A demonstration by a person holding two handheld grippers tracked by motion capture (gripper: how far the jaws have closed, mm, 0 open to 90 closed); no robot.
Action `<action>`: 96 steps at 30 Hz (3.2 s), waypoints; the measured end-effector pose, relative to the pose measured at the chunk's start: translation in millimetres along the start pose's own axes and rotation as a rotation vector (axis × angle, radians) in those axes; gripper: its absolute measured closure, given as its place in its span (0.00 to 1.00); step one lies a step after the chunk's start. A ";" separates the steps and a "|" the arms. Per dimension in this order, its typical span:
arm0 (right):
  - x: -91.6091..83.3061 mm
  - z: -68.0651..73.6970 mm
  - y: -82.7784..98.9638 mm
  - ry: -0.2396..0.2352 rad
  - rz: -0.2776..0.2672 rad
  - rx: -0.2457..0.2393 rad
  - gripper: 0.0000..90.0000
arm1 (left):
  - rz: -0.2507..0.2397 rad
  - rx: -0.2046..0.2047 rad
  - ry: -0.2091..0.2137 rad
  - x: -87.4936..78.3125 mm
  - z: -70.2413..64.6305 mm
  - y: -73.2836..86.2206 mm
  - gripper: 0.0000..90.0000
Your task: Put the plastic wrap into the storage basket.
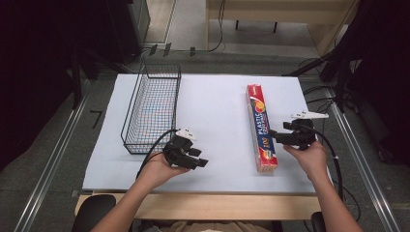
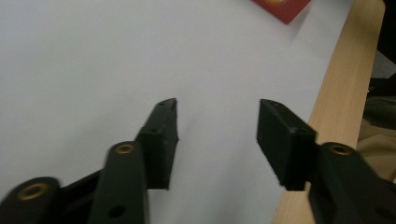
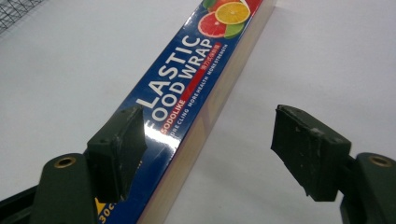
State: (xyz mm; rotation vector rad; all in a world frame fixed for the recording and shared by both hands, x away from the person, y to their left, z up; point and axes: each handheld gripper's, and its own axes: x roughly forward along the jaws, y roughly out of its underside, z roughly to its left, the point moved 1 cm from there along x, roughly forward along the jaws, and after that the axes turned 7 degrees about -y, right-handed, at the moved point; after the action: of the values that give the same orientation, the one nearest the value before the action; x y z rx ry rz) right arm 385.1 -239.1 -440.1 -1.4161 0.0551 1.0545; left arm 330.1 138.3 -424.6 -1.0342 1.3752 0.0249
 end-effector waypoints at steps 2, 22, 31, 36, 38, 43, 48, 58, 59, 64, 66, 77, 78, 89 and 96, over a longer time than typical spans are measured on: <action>0.0 -0.6 0.6 0.003 0.004 -0.005 0.30 | 0.061 -0.033 0.039 4.1 0.0 -2.2 0.53; -6.4 2.1 10.6 0.006 0.073 0.006 0.34 | -0.001 0.030 0.014 10.7 -1.9 -9.2 0.40; -11.3 1.9 13.7 0.017 0.076 -0.003 0.35 | 0.005 0.047 0.013 12.6 -3.5 -12.1 0.41; -11.8 1.9 14.0 0.002 0.072 0.001 0.37 | -0.006 0.053 0.000 10.5 -2.6 -12.4 0.42; -12.0 1.9 13.8 -0.011 0.068 0.014 0.37 | -0.019 0.062 -0.018 7.8 -2.0 -12.4 0.43; -11.6 2.3 13.7 -0.014 0.069 0.014 0.37 | -0.023 0.051 -0.006 4.1 1.2 -12.0 0.44; -11.6 3.2 14.4 -0.011 0.078 -0.005 0.38 | -0.024 0.039 0.000 3.3 2.8 -11.8 0.43; -13.3 2.9 13.5 -0.004 0.075 0.001 0.39 | 0.010 0.048 0.004 7.2 2.9 -10.5 0.42; -13.3 2.9 13.5 -0.004 0.075 0.001 0.39 | 0.014 0.047 0.007 7.1 3.2 -10.5 0.42; -13.7 4.0 11.9 -0.003 0.085 -0.005 0.39 | 0.015 0.045 0.010 7.1 3.8 -10.3 0.42; -14.3 4.6 10.3 0.003 0.087 -0.007 0.39 | 0.016 0.045 0.008 6.8 4.3 -10.1 0.42; -13.1 22.9 -5.4 0.033 0.122 0.001 0.36 | 0.005 0.046 0.010 4.3 5.6 -9.8 0.42; -11.2 24.8 -6.8 0.034 0.130 -0.005 0.34 | 0.005 0.048 0.010 4.5 5.6 -9.9 0.41; 11.4 33.6 -26.0 0.054 0.209 0.008 0.26 | -0.001 0.053 0.009 5.6 0.6 -10.1 0.42; 29.3 38.0 -33.0 0.058 0.261 0.009 0.23 | -0.003 0.058 0.006 3.7 1.5 -9.3 0.42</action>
State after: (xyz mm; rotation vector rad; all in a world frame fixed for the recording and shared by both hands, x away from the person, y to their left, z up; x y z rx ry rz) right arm 401.7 -185.6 -423.7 -1.4579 0.2929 1.2244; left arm 337.6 131.8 -422.4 -0.9882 1.3720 -0.0203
